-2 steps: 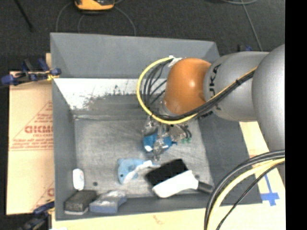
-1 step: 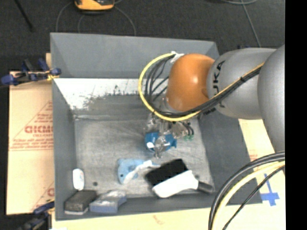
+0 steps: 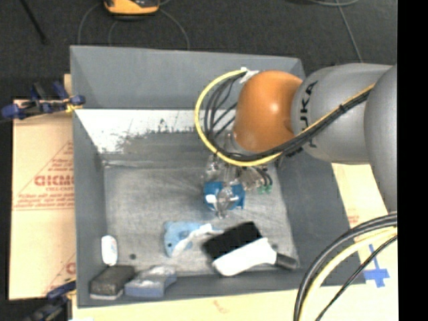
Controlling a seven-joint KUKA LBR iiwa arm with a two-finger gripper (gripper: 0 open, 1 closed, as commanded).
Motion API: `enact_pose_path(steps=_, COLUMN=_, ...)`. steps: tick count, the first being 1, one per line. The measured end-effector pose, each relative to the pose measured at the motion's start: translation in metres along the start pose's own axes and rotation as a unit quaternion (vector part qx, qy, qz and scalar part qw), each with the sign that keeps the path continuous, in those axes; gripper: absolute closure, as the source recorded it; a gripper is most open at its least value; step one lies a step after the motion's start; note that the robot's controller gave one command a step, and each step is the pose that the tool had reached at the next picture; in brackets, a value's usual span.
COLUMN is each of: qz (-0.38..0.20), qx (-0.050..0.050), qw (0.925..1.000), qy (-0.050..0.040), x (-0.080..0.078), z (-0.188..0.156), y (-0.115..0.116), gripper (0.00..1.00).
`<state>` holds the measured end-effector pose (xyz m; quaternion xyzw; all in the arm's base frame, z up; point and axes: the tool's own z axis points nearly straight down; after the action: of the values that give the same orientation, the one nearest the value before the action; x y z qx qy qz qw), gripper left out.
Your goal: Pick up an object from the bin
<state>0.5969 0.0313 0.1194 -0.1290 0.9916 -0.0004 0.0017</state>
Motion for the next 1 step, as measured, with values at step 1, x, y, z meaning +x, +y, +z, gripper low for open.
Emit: enact_pose_path(steps=1, qz=0.000, qx=-0.001, qw=1.0000, qy=0.0031, x=0.0015, z=-0.0107, y=0.0002, gripper=1.00)
